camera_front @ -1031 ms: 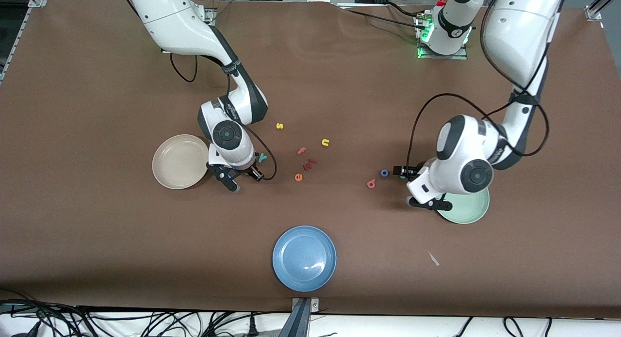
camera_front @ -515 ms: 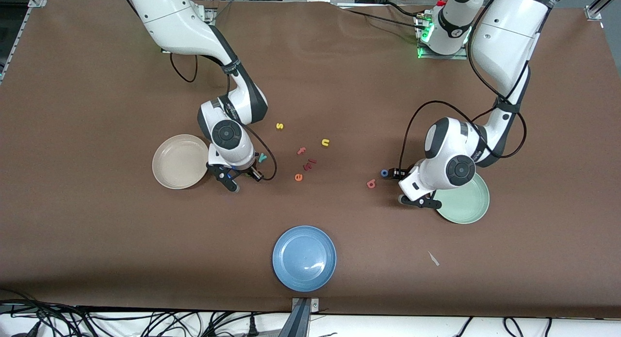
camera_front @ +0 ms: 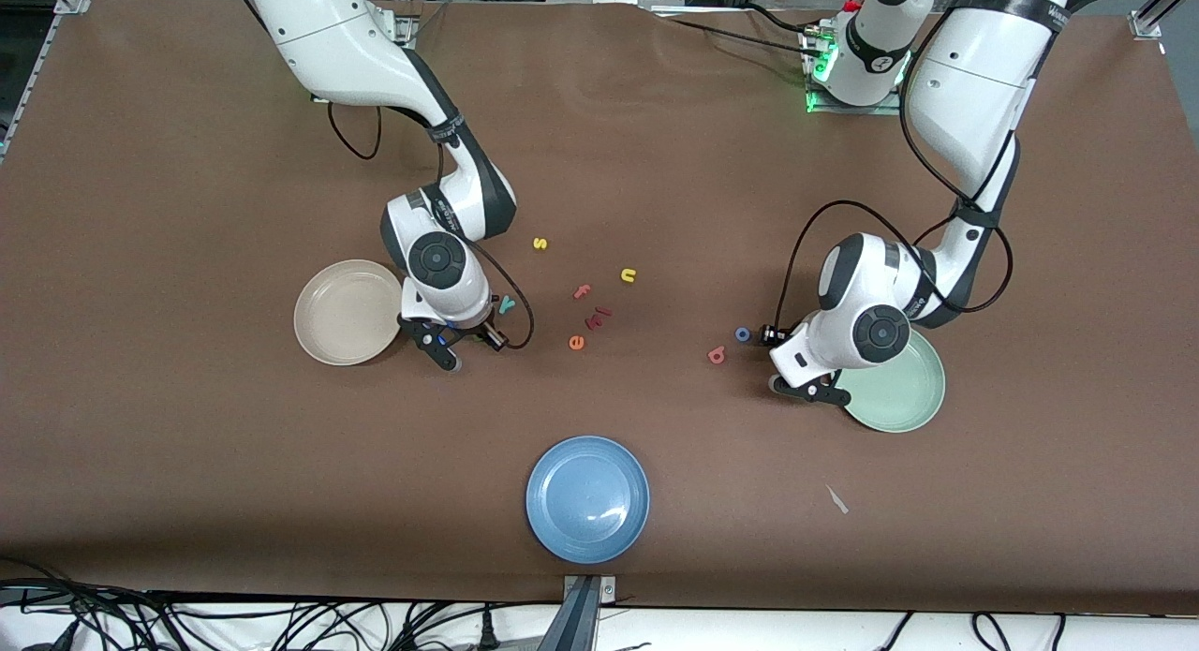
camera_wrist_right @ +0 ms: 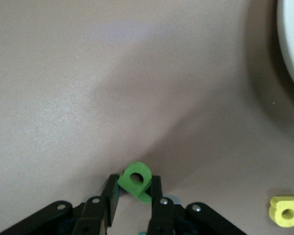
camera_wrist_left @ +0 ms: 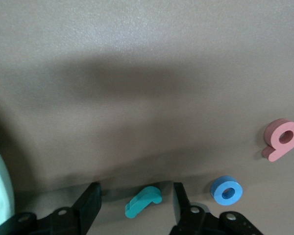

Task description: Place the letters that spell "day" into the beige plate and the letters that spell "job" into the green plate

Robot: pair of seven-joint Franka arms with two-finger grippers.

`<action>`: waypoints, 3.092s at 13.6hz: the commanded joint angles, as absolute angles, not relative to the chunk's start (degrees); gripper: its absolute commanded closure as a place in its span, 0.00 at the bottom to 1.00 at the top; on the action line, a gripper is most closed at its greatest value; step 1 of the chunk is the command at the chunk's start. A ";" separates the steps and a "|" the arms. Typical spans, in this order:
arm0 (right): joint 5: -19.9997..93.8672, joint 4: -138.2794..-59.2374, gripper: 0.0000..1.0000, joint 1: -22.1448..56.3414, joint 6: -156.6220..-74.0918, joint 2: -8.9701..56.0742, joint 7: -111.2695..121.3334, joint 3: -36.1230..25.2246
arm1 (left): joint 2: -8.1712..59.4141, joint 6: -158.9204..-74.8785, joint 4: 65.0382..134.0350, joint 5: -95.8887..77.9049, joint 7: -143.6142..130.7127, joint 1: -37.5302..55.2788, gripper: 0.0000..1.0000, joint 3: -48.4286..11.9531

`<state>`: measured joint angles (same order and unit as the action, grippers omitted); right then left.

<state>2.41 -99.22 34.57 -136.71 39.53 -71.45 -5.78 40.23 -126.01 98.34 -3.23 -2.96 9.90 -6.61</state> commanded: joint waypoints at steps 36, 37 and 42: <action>8.26 -127.88 0.27 31.82 -144.84 22.32 -39.46 -5.54 | 33.42 -119.91 100.46 -2.11 -5.01 9.06 1.00 -6.51; 8.26 -127.88 0.29 31.82 -145.10 22.41 -39.46 -5.54 | 31.22 -116.75 100.37 -2.02 -3.97 7.23 1.00 -6.50; 8.26 -127.88 0.48 31.90 -146.95 24.00 -41.40 -5.27 | 28.74 -112.15 100.28 -1.67 6.93 -4.46 1.00 -6.07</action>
<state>7.64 -127.18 31.80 -145.79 24.28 -40.44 -5.53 28.86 -112.11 98.90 -2.87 2.96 -0.14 -5.68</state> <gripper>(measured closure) 0.352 0.868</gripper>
